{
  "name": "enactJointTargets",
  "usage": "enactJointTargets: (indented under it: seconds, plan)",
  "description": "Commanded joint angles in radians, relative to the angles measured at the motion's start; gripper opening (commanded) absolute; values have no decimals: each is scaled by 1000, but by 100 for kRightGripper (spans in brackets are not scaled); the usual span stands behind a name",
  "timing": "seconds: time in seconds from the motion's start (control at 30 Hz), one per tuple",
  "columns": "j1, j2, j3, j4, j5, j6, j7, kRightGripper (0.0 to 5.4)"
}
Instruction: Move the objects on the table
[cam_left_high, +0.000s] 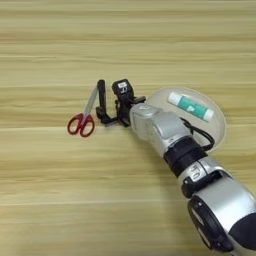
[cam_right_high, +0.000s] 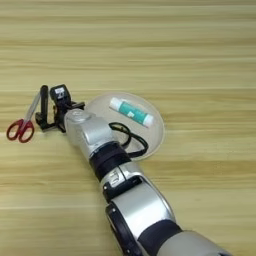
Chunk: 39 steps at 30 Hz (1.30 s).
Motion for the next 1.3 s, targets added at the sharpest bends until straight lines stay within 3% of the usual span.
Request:
enactJointTargets:
  seconds: [0.03,0.43,0.93,1.3]
  plan:
    - [-219,226,-47,14,36,-19,-10,478]
    - [-220,228,-30,36,17,-27,-3,368]
    - [-183,199,112,29,-64,23,50,210]
    - [-186,193,117,38,-60,60,66,111]
